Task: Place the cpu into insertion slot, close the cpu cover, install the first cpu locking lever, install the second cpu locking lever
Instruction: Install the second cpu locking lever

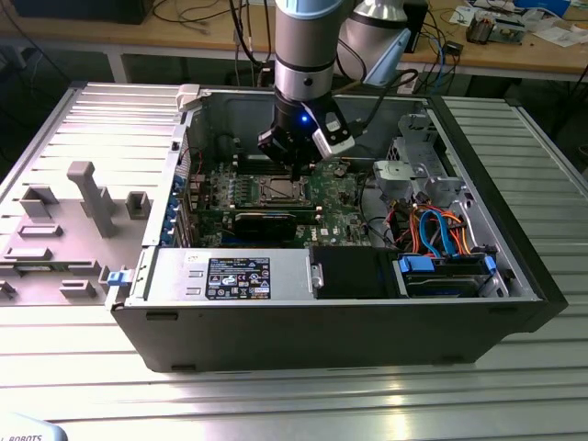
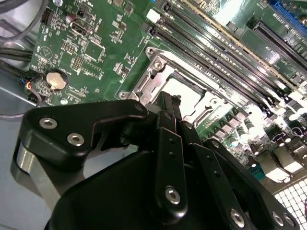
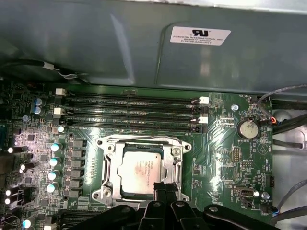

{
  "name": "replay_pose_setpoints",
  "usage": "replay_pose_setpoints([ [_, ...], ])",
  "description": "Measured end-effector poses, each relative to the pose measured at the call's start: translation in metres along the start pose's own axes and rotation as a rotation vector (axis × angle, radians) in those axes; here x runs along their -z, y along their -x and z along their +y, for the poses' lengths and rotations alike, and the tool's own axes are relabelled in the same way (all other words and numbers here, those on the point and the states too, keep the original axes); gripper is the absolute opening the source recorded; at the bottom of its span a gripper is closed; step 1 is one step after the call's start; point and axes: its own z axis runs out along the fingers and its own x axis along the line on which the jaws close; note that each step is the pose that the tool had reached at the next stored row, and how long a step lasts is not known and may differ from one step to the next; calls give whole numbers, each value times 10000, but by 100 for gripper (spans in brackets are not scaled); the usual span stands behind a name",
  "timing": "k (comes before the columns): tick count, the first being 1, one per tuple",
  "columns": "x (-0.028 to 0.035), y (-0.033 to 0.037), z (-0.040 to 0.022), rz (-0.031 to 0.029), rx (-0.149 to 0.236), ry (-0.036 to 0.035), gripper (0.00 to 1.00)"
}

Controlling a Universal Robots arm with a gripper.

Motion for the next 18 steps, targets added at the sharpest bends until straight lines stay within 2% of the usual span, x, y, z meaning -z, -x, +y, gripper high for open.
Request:
replay_pose_setpoints([
  [11,1,-1,-14,0,2,0,11],
  [18,6,-4,-66,0,0,1,11],
])
